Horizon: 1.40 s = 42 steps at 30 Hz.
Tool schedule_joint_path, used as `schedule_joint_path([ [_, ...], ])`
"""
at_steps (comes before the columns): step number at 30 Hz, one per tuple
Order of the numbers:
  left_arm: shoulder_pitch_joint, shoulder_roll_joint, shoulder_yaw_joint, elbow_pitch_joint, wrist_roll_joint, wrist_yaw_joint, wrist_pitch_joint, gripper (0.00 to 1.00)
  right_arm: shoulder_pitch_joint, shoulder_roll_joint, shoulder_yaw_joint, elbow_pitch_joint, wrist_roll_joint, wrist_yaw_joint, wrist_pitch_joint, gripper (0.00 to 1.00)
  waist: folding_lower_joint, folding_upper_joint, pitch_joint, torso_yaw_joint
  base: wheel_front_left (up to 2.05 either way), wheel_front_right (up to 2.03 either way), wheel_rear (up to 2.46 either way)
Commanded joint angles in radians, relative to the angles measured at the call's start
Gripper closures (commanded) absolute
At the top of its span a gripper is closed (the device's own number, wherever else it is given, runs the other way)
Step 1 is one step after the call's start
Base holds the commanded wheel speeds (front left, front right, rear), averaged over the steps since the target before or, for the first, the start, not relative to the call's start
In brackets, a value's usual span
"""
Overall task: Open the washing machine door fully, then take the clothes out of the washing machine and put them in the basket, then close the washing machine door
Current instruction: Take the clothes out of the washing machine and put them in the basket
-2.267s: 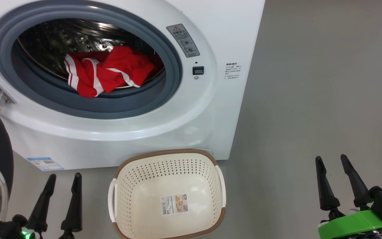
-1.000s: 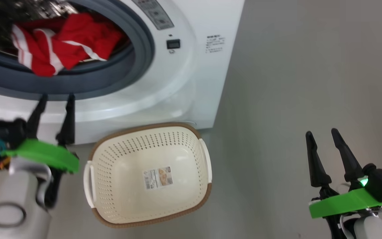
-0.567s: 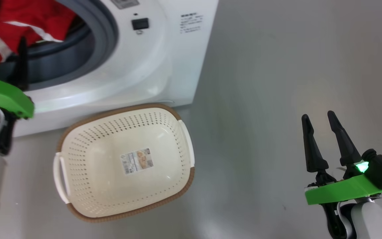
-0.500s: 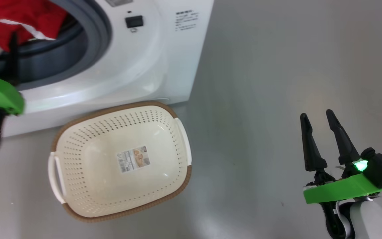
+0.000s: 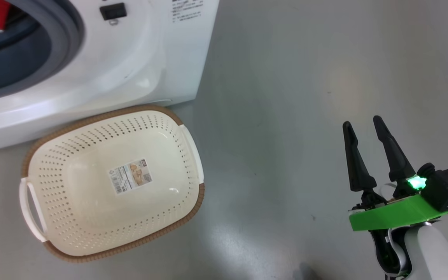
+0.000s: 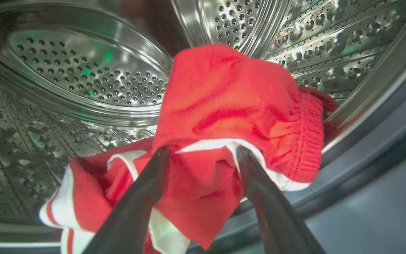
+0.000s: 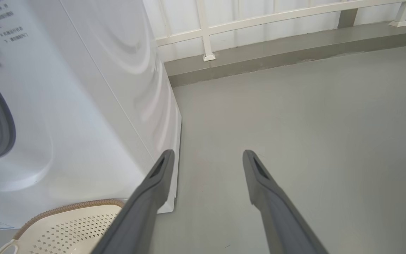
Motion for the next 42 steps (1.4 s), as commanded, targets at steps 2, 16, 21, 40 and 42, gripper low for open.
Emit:
schedule_joint_path([
  [2,-0.028,0.066,0.029,-0.026,0.022,0.031,-0.005,0.0,-0.009,-0.008,0.023,-0.028,0.017,0.005,-0.006,0.0,0.0,-0.0001,0.023,-0.014,0.0,0.0,0.0],
  [16,-0.049,0.067,0.136,-0.013,0.0,0.026,-0.005,0.0,-0.022,-0.008,0.047,-0.028,0.042,0.005,-0.006,0.0,0.0,-0.0001,0.049,-0.047,0.0,0.0,0.0],
  [21,-0.072,0.07,0.143,0.04,0.005,0.003,-0.005,0.0,-0.023,-0.008,0.059,-0.028,0.044,0.005,-0.006,0.0,0.0,-0.0001,0.052,-0.059,0.0,0.0,0.0],
  [40,-0.027,0.003,0.265,0.011,-0.068,-0.049,-0.005,1.0,-0.025,-0.008,0.044,-0.022,0.027,0.005,-0.006,0.0,0.0,-0.0001,0.024,-0.028,0.0,0.0,0.0],
  [42,0.012,-0.018,0.298,-0.028,-0.08,-0.054,-0.005,1.0,-0.025,-0.008,0.038,-0.017,0.02,0.005,-0.006,0.0,0.0,-0.0001,0.01,-0.013,0.0,0.0,0.0],
])
